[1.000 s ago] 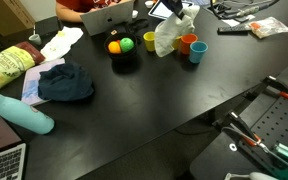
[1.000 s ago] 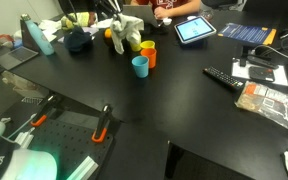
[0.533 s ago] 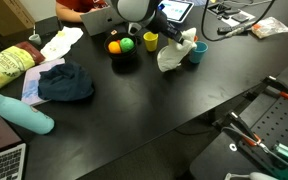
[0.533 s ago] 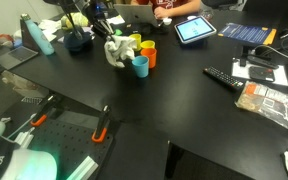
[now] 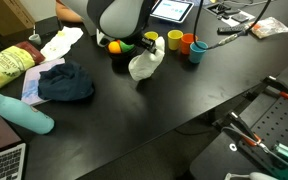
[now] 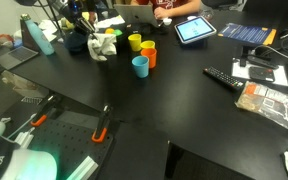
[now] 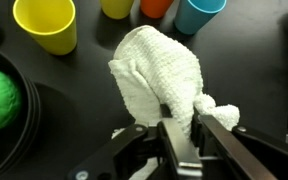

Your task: Take the white towel out of the bowl

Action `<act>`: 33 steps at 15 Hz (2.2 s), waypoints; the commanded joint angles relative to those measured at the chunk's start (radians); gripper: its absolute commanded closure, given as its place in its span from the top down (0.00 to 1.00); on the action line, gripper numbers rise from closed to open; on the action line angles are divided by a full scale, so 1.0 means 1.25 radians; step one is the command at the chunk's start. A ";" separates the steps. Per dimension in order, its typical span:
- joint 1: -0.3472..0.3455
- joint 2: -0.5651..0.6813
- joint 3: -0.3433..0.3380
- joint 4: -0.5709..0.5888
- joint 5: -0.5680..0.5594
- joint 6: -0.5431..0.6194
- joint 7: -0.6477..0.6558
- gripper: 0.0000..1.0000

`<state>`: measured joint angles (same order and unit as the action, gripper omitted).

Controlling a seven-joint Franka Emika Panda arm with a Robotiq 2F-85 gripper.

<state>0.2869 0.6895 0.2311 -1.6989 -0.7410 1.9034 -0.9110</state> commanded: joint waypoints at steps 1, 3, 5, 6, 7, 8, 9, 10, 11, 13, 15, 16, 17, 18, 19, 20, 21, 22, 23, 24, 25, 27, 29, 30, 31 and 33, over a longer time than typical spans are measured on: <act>-0.005 -0.017 0.015 -0.014 0.001 0.030 -0.042 0.53; -0.011 -0.017 0.017 -0.011 0.013 0.027 -0.058 0.69; -0.025 -0.010 0.015 -0.006 0.026 0.032 -0.087 0.84; -0.031 -0.004 0.011 -0.005 0.025 0.047 -0.094 0.91; -0.038 0.005 0.007 0.000 0.024 0.063 -0.098 0.99; -0.047 0.011 0.007 -0.001 0.024 0.088 -0.112 1.00; -0.059 0.018 0.009 -0.007 0.017 0.136 -0.133 1.00; -0.069 0.028 0.010 -0.007 0.017 0.178 -0.151 1.00; -0.074 0.045 0.009 0.000 0.020 0.210 -0.168 1.00; -0.085 0.059 0.009 -0.009 0.034 0.261 -0.190 1.00; -0.091 0.064 0.008 -0.028 0.040 0.296 -0.200 1.00; -0.098 0.065 0.011 -0.037 0.053 0.301 -0.208 0.99; -0.103 0.069 0.014 -0.042 0.066 0.305 -0.220 1.00; -0.112 0.074 0.019 -0.045 0.091 0.309 -0.232 1.00; -0.123 0.074 0.026 -0.051 0.122 0.322 -0.249 1.00; -0.126 0.073 0.025 -0.053 0.150 0.338 -0.242 1.00; -0.131 0.069 0.027 -0.060 0.177 0.353 -0.251 1.00; -0.131 0.070 0.020 -0.062 0.196 0.381 -0.245 1.00; -0.127 0.072 0.011 -0.062 0.210 0.404 -0.236 1.00; -0.125 0.074 0.004 -0.063 0.219 0.428 -0.230 1.00; -0.123 0.078 -0.003 -0.064 0.225 0.449 -0.225 1.00; -0.115 0.084 -0.020 -0.068 0.226 0.487 -0.213 1.00; -0.105 0.091 -0.035 -0.074 0.215 0.518 -0.199 1.00; -0.099 0.091 -0.044 -0.080 0.209 0.537 -0.186 1.00; -0.096 0.093 -0.050 -0.084 0.207 0.553 -0.180 1.00; -0.090 0.097 -0.060 -0.090 0.205 0.576 -0.168 0.75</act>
<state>0.1496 0.8155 0.1848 -1.7911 -0.4793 2.5630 -1.1556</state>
